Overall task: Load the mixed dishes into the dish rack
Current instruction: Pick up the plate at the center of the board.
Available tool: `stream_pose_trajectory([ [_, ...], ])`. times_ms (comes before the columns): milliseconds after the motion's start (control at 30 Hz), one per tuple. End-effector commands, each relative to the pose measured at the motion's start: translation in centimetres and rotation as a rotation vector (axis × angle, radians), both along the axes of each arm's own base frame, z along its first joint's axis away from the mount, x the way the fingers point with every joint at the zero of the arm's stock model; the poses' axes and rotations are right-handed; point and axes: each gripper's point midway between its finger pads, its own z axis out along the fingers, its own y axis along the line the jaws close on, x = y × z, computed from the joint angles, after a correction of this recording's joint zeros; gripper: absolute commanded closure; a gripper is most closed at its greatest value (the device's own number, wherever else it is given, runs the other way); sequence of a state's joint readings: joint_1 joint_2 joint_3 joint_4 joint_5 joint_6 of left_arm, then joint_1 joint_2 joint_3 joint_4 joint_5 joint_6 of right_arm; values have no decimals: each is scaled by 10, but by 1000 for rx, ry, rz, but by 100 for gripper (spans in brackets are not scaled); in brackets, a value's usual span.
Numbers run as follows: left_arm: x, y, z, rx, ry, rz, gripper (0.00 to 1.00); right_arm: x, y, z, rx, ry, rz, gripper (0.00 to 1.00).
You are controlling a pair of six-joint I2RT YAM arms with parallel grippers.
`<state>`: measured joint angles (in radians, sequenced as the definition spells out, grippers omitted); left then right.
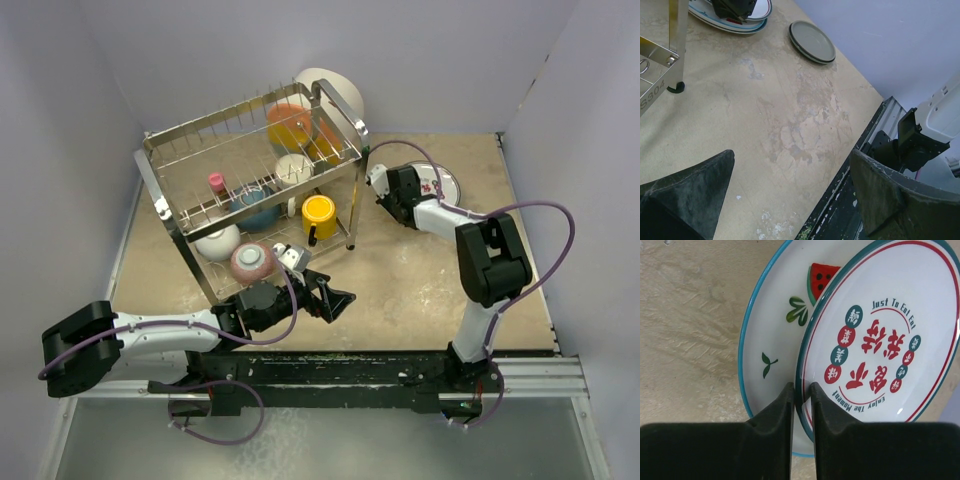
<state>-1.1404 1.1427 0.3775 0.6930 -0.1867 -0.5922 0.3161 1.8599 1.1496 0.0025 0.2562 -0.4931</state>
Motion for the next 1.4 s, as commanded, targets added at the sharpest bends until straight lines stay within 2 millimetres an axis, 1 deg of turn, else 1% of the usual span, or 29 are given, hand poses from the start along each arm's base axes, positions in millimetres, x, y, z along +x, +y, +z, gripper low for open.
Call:
stream_pose_trajectory([
  [0,-3,-2,15,-69,-8,-12,1,-8,-1,-1,-25,25,8,86],
  [67,-3,-3,16,-70,-8,-13,1,-8,-1,5,-20,15,12,94],
  [167,-3,-2,17,-74,-8,-13,1,-8,1,18,-4,-6,22,100],
  [333,-4,-2,19,-80,-7,-14,1,-10,6,48,41,-53,36,100],
  [400,-4,-2,20,-84,-8,-15,1,-15,8,57,78,-54,38,100],
  [500,-4,-3,23,-93,-4,-15,1,-17,9,73,130,-74,57,100],
  [633,-4,-5,29,-109,1,-17,1,-15,-1,102,187,-139,59,100],
  [667,-4,-6,30,-113,5,-18,1,-16,-4,113,206,-160,63,100],
  [733,-4,-7,33,-124,9,-22,1,-19,-9,127,247,-185,73,100],
  [833,-5,-10,40,-142,13,-28,1,-26,-15,149,314,-223,94,100],
  [967,-4,-13,45,-151,24,-29,1,-41,-13,171,379,-257,167,100],
  [1200,-3,-22,48,-161,53,-35,1,-69,-4,199,434,-299,311,100],
  [1367,-2,-25,53,-185,79,-33,1,-82,-4,205,447,-310,351,100],
])
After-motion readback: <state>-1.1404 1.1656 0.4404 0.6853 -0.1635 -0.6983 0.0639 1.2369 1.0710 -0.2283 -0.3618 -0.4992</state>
